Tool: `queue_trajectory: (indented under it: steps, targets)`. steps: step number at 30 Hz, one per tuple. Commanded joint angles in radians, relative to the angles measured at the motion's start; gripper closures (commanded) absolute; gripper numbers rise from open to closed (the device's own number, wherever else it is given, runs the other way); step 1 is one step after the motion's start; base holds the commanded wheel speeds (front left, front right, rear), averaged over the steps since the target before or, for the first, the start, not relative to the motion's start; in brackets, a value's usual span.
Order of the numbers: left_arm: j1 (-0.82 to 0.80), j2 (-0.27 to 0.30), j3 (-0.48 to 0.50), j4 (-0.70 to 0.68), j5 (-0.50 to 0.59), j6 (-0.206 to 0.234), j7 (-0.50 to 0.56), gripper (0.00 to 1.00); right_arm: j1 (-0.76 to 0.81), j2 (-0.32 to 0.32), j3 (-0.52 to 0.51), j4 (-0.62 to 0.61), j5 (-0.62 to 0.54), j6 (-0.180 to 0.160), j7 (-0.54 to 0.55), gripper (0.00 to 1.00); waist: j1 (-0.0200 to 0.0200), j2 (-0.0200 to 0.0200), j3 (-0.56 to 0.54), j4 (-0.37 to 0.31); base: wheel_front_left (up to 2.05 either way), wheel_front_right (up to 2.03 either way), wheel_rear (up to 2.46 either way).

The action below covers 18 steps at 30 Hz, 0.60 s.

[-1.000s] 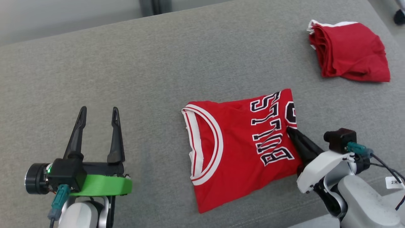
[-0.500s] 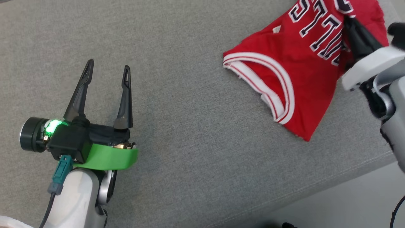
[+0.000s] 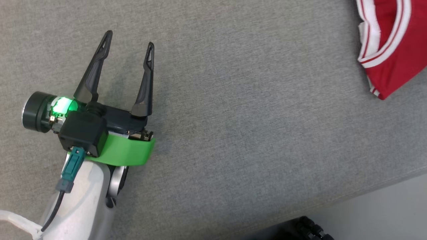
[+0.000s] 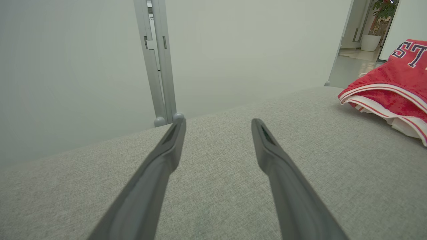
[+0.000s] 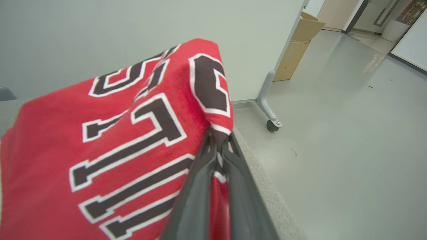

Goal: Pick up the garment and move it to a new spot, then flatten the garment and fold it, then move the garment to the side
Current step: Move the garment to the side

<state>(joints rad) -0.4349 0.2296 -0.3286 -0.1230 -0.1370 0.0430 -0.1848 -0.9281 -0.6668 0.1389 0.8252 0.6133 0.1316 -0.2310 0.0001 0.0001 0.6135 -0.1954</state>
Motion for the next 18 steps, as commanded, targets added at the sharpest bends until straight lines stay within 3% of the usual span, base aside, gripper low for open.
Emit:
queue_trajectory:
  steps: [1, 3, 5, 6, 11, 18]
  targets:
    - [-0.021, 0.002, -0.002, -0.001, 0.006, -0.005, 0.002, 0.0, 0.002, 0.002, -0.012, 0.025, -0.001, -0.002, -0.008, 1.0, -0.0001, -0.0001, 0.026, 0.022, 0.0, 0.0, 0.0]
    - [-0.03, 0.003, -0.006, -0.001, 0.005, -0.005, 0.001, 0.0, 0.0, -0.002, -0.026, 0.067, -0.014, -0.002, -0.014, 1.0, -0.0001, -0.0001, 0.032, 0.026, 0.0, 0.0, 0.0]
    - [-0.034, 0.006, -0.007, 0.0, 0.006, -0.005, -0.001, 0.0, -0.011, 0.001, -0.05, 0.11, -0.032, -0.002, -0.021, 0.51, -0.0001, -0.0001, 0.035, 0.027, 0.0, 0.0, 0.0]
    - [-0.035, 0.006, -0.009, 0.0, 0.006, -0.004, -0.001, 0.0, -0.015, 0.004, -0.064, 0.132, -0.047, -0.002, -0.027, 0.0, -0.0001, -0.0001, 0.035, 0.027, 0.0, 0.0, 0.0]
    - [-0.027, -0.001, -0.014, 0.017, -0.002, 0.002, -0.011, 0.0, 0.005, 0.017, -0.159, 0.167, -0.119, -0.002, -0.035, 0.0, -0.0001, -0.0001, 0.01, 0.031, 0.0, 0.0, 0.0]
    - [0.035, -0.004, -0.009, 0.06, -0.024, 0.015, -0.03, 0.0, 0.19, 0.126, -0.353, -0.032, -0.24, -0.002, -0.034, 0.0, -0.0001, -0.0001, -0.101, 0.023, 0.0, 0.0, 0.0]
